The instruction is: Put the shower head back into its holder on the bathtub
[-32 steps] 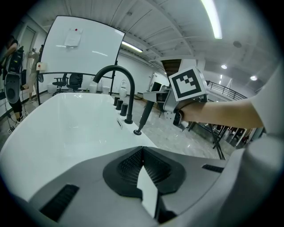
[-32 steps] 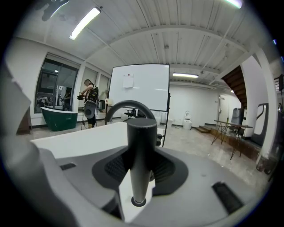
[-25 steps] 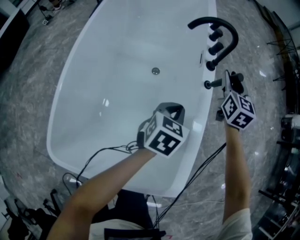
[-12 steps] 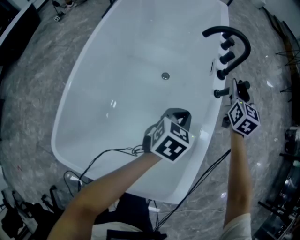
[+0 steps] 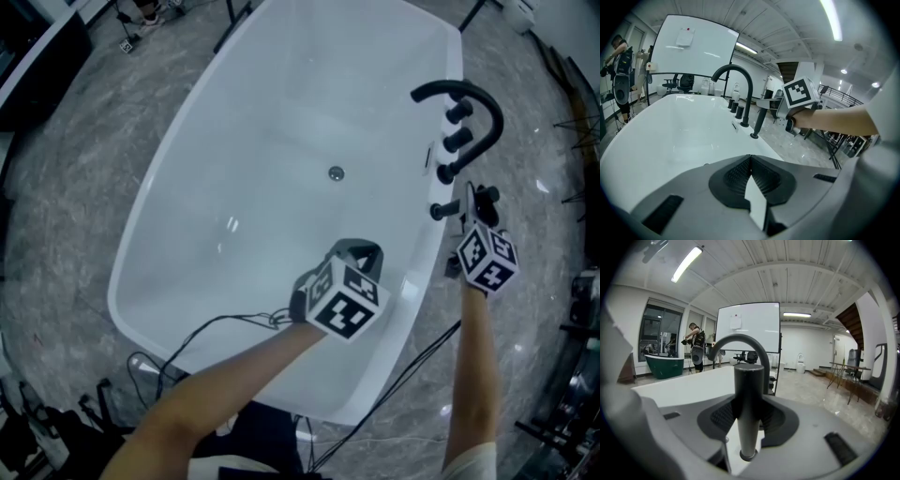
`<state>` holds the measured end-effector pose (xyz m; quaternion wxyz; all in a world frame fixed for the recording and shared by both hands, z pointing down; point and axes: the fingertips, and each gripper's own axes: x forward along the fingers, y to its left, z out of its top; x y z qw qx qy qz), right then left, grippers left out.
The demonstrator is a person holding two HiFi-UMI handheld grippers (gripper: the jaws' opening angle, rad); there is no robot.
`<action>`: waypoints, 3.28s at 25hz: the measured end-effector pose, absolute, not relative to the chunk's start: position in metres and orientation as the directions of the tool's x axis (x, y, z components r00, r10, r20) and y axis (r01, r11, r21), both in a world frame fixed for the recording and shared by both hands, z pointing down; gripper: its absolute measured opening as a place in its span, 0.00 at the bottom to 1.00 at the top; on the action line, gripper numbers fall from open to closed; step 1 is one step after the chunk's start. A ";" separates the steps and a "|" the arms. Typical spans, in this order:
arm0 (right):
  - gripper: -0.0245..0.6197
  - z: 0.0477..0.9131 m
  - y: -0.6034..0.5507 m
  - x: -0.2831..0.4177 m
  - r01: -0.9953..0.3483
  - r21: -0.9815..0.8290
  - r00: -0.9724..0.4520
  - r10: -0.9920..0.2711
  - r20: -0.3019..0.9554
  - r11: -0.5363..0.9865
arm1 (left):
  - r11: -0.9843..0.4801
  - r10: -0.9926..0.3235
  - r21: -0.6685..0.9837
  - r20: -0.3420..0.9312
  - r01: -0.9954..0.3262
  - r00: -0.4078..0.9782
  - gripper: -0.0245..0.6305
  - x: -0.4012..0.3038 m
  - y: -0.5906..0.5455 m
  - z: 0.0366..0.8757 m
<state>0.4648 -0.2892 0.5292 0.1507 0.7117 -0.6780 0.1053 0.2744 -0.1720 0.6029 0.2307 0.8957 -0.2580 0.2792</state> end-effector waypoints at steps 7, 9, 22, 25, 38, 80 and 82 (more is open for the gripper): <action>0.24 0.529 -0.285 0.472 -0.997 0.075 0.058 -0.919 0.391 -0.031 | -0.762 -0.345 0.255 0.617 -0.595 0.707 0.06 0.268 -0.173 0.595; 0.24 0.529 -0.285 0.473 -0.997 0.075 0.058 -0.917 0.396 -0.031 | -0.758 -0.354 0.251 0.617 -0.602 0.703 0.06 0.266 -0.175 0.593; 0.25 0.522 -0.280 0.480 -0.996 0.075 0.073 -0.917 0.392 -0.047 | -0.762 -0.349 0.254 0.615 -0.596 0.707 0.06 0.268 -0.170 0.590; 0.25 0.523 -0.283 0.479 -0.997 0.062 0.069 -0.922 0.381 -0.049 | -0.761 -0.351 0.250 0.618 -0.599 0.704 0.06 0.266 -0.170 0.591; 0.25 0.527 -0.288 0.480 -0.997 0.041 0.077 -0.932 0.355 -0.067 | -0.754 -0.358 0.245 0.626 -0.610 0.693 0.06 0.260 -0.170 0.596; 0.29 0.458 -0.099 0.294 -0.953 -0.252 0.045 -0.899 0.436 -0.171 | -0.847 -0.321 0.189 0.565 -0.498 0.760 0.06 0.178 -0.083 0.461; 0.27 0.452 -0.090 0.277 -0.953 -0.255 0.040 -0.901 0.432 -0.164 | -0.841 -0.332 0.187 0.563 -0.508 0.757 0.06 0.163 -0.081 0.454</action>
